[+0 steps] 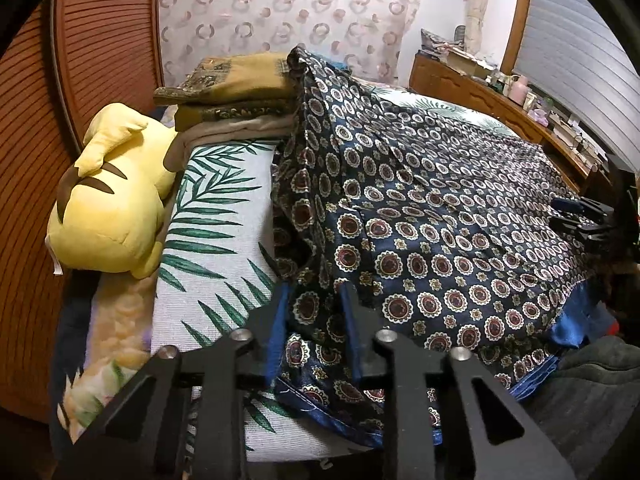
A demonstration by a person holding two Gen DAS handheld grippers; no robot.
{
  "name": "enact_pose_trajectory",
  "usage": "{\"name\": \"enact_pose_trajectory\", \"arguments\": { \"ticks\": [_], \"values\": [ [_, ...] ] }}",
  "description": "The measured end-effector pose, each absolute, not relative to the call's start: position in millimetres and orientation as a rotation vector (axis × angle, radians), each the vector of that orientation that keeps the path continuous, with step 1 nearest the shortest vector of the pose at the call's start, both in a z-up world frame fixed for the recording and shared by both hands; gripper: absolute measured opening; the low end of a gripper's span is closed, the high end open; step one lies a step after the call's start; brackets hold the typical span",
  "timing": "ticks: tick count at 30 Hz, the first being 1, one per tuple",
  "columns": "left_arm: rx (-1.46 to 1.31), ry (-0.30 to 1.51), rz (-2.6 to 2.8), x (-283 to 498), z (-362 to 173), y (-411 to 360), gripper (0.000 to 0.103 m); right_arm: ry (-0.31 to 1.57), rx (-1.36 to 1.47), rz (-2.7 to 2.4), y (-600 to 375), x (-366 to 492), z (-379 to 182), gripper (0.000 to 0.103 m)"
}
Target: Fold small clothes
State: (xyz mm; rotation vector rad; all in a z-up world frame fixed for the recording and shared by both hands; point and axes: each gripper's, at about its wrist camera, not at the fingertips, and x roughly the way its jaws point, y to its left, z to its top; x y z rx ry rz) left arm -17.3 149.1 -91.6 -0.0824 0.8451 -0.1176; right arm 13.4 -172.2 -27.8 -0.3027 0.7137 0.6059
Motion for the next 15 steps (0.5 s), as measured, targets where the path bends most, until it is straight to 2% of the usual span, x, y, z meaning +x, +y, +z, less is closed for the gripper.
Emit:
{"name": "enact_pose_trajectory", "arguments": {
  "ticks": [2,3,5,15],
  "values": [
    [-0.092,0.846,-0.125,-17,-92,150,0.016,0.715,-0.303,0.608,-175,11,-27,0.073],
    [-0.099,0.846,-0.131,-16,-92,150,0.008,0.715,-0.303,0.609,-175,10,-26,0.073],
    [-0.120,0.840,-0.149,-16,-91,150,0.004,0.714,-0.303,0.609,-175,9,-26,0.074],
    [-0.125,0.603,-0.257,-23,-27,121,0.003,0.737,-0.307,0.598,-176,8,-23,0.074]
  ]
}}
